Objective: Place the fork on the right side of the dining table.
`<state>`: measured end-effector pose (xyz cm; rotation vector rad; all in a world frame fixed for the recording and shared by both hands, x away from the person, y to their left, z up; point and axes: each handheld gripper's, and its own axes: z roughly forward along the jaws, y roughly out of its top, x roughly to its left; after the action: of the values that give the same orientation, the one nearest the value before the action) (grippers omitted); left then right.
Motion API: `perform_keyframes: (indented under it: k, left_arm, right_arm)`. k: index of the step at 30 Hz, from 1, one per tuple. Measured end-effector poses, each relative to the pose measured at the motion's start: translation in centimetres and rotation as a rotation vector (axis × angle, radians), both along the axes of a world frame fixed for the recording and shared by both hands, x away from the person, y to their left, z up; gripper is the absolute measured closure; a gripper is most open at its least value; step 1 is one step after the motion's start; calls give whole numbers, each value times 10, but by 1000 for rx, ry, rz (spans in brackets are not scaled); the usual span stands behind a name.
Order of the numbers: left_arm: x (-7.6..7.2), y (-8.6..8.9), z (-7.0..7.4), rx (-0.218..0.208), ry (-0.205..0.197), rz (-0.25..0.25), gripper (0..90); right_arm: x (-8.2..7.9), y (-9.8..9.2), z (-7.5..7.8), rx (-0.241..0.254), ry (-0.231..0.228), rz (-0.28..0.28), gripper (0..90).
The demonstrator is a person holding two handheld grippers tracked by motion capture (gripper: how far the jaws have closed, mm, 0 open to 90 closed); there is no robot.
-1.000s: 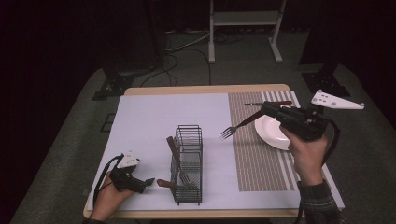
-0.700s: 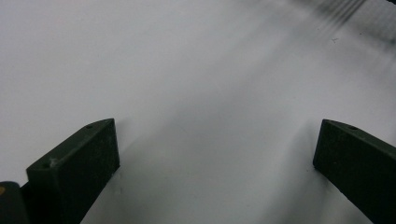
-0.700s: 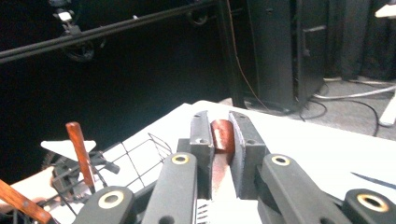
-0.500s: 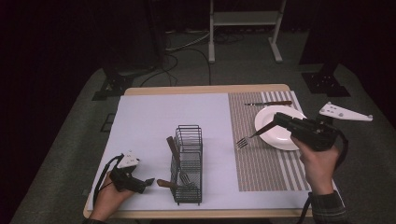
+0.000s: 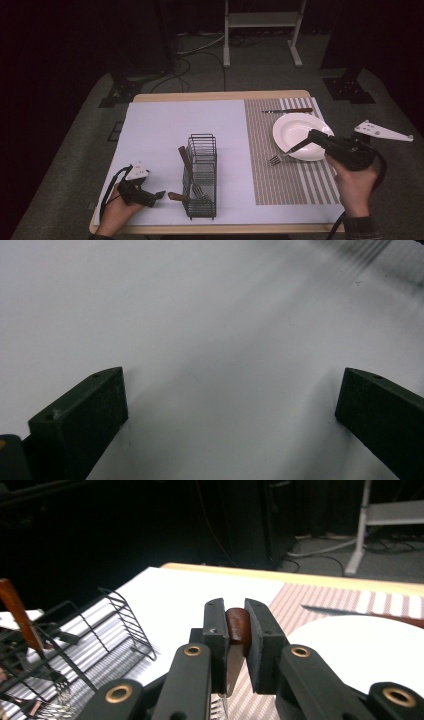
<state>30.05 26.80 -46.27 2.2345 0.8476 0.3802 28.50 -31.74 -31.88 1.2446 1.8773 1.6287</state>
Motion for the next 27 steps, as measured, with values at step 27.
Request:
perform_keyframes:
  k: [27]
  left_arm:
    - [0,0,0,0,0,1,0]
  right_arm:
    - [-2,-11,-19,-107,74,-148,779]
